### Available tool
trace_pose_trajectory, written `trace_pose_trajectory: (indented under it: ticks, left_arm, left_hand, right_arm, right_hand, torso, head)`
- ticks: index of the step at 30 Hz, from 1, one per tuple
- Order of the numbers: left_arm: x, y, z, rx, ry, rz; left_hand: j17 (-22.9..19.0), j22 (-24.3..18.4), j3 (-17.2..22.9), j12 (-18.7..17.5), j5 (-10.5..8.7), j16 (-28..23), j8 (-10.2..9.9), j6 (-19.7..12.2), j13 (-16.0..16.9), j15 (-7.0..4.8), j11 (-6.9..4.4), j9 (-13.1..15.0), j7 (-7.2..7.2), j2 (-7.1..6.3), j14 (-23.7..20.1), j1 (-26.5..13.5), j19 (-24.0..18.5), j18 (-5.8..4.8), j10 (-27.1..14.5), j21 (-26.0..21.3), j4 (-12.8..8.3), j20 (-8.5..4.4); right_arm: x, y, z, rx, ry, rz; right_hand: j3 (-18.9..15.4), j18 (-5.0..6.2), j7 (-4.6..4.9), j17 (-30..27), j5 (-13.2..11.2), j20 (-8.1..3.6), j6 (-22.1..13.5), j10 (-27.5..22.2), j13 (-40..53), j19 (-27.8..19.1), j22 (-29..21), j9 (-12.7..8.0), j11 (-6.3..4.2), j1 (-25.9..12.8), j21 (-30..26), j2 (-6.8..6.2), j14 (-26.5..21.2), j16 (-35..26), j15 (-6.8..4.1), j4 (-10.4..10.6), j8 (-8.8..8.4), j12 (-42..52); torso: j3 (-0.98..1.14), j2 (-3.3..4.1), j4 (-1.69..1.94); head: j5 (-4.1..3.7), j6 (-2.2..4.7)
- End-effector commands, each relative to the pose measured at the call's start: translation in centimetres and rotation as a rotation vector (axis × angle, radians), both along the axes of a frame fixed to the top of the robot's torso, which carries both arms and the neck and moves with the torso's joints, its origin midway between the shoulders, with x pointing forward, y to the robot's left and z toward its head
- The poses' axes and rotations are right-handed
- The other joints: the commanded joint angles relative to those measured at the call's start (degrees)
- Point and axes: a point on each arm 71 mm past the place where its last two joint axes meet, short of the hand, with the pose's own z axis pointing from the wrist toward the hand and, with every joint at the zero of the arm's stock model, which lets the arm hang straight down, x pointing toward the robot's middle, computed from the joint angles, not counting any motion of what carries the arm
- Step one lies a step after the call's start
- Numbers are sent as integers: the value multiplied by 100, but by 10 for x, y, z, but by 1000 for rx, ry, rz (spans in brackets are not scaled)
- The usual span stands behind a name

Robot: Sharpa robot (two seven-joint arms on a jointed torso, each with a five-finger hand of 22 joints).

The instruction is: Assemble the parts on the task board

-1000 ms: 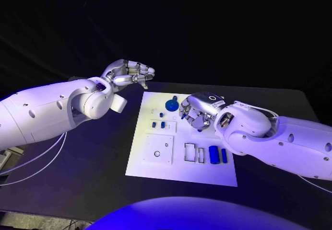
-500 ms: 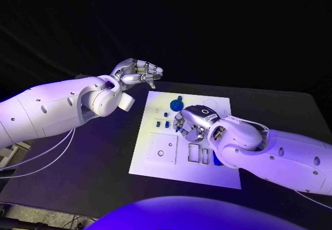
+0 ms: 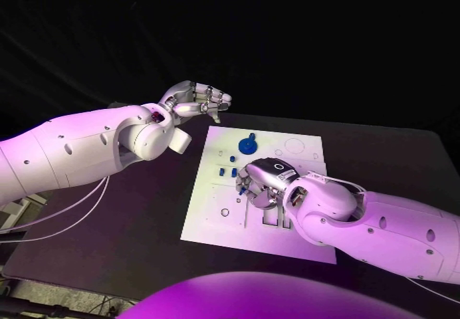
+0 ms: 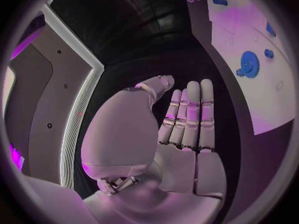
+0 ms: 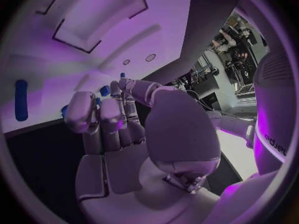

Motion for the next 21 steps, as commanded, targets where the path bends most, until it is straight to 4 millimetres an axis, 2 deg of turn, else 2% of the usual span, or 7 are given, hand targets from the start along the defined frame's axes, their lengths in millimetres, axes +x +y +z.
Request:
trace_pose_trajectory:
  ticks: [1, 21]
  left_arm:
    - [0, -3, 1, -2, -1, -21]
    - [-1, -2, 1, 0, 0, -22]
  left_hand:
    - [-8, 9, 18, 27, -6, -26, 11, -30, -6, -1, 10, -9, -8, -6, -26, 59, -40, 68, -37, 22, -28, -8]
    - [-11, 11, 17, 33, -6, -27, 13, -33, -6, 1, 11, -9, -7, -6, -29, 58, -45, 68, -46, 24, -32, -6]
  right_arm:
    - [-3, 3, -2, -12, 4, 21]
    - [-6, 5, -10, -31, 24, 27]
  right_hand:
    - [-4, -83, 25, -5, 18, 2, -3, -4, 9, 2, 554, 5, -31, -27, -24, 33, 28, -25, -6, 0, 6, 4]
    - [-6, -84, 27, 6, 16, 2, -8, -1, 8, 6, 559, 4, -30, -30, -17, 40, 34, -22, -5, -4, 3, -2]
  torso:
    - [-3, 4, -2]
    - [-7, 3, 2]
  head:
    - [17, 1]
    - [28, 1]
